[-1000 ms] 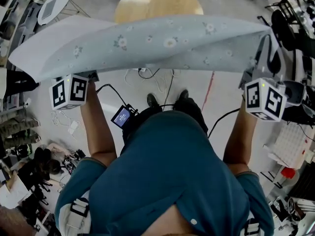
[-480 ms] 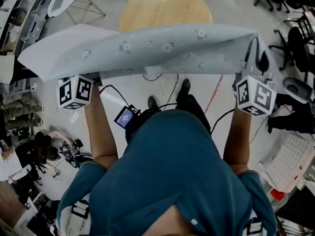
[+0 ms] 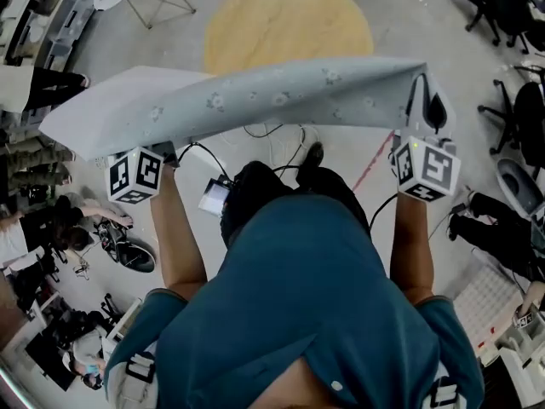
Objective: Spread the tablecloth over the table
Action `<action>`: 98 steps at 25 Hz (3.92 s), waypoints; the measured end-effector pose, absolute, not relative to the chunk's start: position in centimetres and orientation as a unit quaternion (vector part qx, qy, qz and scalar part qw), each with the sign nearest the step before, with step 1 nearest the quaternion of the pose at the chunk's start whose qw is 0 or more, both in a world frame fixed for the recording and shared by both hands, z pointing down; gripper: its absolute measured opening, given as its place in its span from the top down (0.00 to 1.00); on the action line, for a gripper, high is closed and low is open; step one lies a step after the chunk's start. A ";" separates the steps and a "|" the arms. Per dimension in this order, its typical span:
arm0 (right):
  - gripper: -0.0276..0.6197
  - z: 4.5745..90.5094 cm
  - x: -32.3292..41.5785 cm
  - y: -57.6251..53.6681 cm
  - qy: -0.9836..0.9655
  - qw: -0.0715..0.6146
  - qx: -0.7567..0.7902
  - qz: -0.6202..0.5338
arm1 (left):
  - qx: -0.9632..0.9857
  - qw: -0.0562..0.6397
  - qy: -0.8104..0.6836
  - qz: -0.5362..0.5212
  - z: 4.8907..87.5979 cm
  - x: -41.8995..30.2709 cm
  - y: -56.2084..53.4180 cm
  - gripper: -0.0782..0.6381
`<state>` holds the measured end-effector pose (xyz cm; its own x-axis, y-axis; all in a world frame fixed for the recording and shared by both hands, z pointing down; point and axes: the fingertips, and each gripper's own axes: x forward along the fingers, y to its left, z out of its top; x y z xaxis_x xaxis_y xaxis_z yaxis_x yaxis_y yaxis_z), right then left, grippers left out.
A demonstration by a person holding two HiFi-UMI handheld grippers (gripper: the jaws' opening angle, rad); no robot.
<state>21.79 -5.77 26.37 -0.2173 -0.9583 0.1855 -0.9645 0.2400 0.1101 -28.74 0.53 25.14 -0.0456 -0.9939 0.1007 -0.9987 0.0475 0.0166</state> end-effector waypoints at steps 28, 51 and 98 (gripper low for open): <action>0.92 48.8 23.0 -30.3 -0.744 0.257 0.613 0.074 | 0.715 0.191 -0.631 0.230 51.4 -34.2 -29.9 0.87; 0.87 64.1 23.2 -24.7 -0.779 0.190 0.437 0.408 | 0.677 0.245 -0.612 0.326 63.7 -41.2 -31.9 0.49; 0.94 48.4 19.2 -16.2 -0.924 0.175 0.225 0.256 | 0.798 -0.034 -0.299 0.523 64.1 -4.6 -3.2 0.53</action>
